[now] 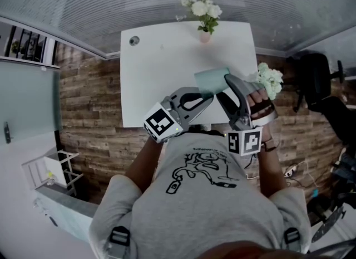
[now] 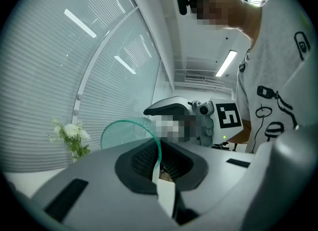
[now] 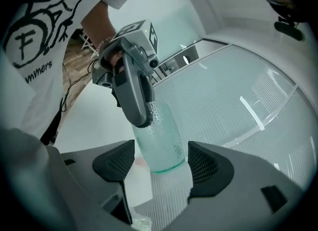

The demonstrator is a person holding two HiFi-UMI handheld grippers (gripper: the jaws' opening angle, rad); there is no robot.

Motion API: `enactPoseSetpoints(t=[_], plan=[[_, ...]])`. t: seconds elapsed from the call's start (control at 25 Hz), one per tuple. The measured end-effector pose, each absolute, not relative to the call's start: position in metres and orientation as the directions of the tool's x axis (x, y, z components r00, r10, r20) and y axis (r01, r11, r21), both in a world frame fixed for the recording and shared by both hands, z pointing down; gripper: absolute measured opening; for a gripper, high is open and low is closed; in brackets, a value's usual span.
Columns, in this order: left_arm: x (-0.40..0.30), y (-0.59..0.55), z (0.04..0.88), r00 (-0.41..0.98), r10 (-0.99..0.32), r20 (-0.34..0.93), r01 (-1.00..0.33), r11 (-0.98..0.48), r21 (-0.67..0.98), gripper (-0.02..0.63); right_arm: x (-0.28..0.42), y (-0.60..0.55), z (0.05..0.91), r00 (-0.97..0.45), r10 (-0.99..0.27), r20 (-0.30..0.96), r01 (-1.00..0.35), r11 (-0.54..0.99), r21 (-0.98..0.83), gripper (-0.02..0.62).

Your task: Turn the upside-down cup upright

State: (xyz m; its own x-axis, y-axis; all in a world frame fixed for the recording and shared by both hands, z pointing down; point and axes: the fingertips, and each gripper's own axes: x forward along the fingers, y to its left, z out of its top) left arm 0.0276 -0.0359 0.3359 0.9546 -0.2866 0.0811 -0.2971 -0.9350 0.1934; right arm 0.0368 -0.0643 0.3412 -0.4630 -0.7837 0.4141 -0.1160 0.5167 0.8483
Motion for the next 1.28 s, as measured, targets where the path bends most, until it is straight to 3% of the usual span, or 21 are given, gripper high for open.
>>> enactPoseSetpoints(t=[0.32,0.72,1.28], plan=[[0.034,-0.030,0.341,0.957,-0.271,0.101,-0.286,-0.938,0.197,0.015,0.036,-0.071,0.355,-0.423,-0.781,0.460,-0.004,0.509,0.861,0.344],[0.046,-0.028,0.342,0.959,-0.266,0.101,-0.279,-0.946,0.166,0.015,0.035,-0.076,0.370,-0.398,-0.771,0.497,0.045,0.525,0.850,0.347],[0.043,-0.028,0.340,0.945,-0.310,0.109,-0.323,-0.937,0.136,0.022,0.036,-0.078,0.369,-0.430,-0.773,0.467,-0.077,0.547,0.834,0.347]])
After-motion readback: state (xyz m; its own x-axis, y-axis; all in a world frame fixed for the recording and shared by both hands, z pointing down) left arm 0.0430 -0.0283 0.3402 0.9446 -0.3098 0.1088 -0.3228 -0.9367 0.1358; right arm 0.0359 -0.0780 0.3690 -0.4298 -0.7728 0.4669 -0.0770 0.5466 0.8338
